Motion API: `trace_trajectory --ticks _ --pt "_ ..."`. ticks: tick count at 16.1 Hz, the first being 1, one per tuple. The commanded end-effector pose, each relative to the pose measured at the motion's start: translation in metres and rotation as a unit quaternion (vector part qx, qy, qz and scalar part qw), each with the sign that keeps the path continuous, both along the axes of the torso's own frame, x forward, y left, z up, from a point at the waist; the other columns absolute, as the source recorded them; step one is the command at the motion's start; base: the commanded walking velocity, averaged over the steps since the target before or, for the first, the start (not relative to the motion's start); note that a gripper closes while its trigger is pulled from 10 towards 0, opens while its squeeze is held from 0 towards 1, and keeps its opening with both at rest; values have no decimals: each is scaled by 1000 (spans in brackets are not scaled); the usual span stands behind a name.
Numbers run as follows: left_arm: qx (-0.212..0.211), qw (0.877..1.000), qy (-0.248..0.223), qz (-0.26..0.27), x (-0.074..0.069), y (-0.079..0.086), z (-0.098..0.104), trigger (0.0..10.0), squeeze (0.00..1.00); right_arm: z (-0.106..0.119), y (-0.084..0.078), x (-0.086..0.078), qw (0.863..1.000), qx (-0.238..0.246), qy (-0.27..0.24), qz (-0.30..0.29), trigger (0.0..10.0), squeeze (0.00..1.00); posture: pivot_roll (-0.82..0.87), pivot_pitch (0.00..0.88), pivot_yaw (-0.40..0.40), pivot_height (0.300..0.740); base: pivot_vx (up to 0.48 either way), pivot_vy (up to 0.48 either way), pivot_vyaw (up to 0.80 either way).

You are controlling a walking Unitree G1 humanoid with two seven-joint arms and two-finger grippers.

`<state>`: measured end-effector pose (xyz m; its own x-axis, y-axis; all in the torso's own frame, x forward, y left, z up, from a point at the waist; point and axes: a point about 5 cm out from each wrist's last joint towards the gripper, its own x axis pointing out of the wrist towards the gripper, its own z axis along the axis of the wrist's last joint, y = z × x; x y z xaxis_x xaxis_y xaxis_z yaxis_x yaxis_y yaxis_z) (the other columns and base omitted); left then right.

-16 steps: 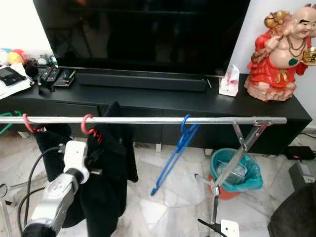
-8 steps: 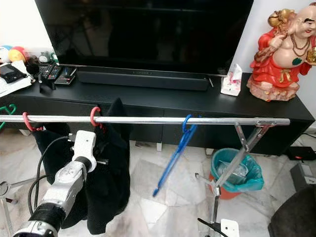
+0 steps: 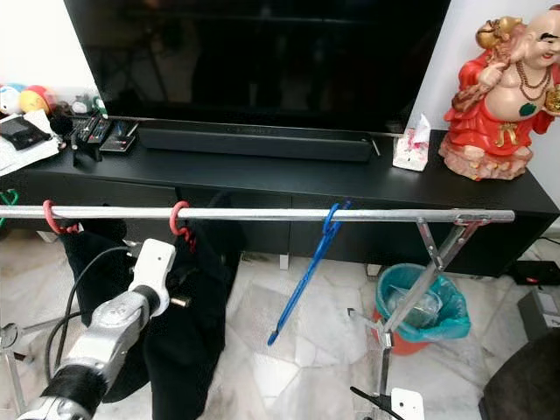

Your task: Hang hanger

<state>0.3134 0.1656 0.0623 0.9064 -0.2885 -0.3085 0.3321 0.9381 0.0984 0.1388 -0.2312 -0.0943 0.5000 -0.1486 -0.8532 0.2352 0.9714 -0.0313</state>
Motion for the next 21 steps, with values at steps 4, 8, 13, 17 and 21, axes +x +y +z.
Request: trace_trajectory --ticks 4,8,13,17,21 --pt "25 994 58 -89 -23 12 -4 10000 0 0 -1 1 1000 1 0 -4 10000 0 -65 0 -17 732 0 0 0" --pt "47 986 94 -127 -36 27 -1 10000 0 1 -1 1 1000 1 0 -1 10000 0 -62 0 -19 732 0 0 0" --pt "46 978 122 -164 -56 30 7 10000 0 1 -3 1 1000 -1 0 0 10000 0 -55 0 -26 732 0 0 0" --pt "47 970 140 -195 -69 34 13 10000 0 1 -3 1 1000 -1 0 2 10000 0 -48 0 -30 732 0 0 0" --pt "48 967 146 -204 -71 32 15 10000 0 1 -3 2 1000 -1 -1 3 10000 0 -51 0 -29 732 0 0 0"
